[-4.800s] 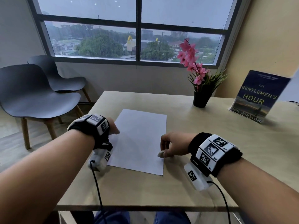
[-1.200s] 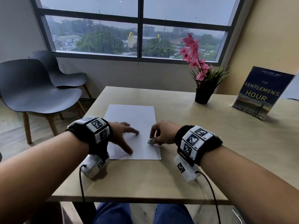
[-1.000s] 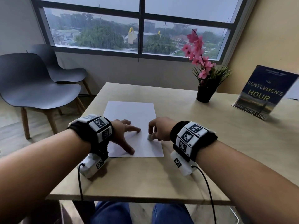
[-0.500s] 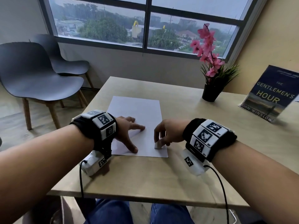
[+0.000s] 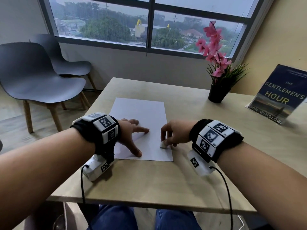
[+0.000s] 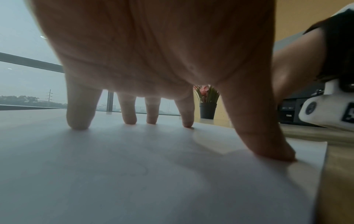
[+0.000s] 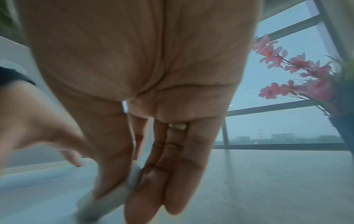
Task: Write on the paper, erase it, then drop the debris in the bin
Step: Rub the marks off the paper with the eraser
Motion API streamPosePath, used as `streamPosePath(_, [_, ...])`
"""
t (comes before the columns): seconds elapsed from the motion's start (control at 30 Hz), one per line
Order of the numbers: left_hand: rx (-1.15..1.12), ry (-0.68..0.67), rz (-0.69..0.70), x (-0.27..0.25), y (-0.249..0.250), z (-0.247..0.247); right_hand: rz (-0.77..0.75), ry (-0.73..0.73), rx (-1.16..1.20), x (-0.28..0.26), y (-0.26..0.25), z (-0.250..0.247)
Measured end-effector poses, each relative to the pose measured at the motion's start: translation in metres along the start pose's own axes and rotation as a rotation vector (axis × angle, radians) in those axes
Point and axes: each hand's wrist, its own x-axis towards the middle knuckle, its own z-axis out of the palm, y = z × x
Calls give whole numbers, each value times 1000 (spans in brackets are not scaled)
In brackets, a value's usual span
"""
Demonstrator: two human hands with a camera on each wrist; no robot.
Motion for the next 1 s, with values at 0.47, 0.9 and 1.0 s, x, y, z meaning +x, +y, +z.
streamPosePath(0.47, [-18, 11, 3, -1, 0, 0, -18, 30, 19, 13, -5, -4])
streamPosePath(0.9, [-34, 12, 3, 0, 0, 0, -19, 26, 19, 18, -9, -5])
streamPosePath(1.0, [-37, 9, 4, 1, 0, 1, -72, -82, 41, 9, -12, 0])
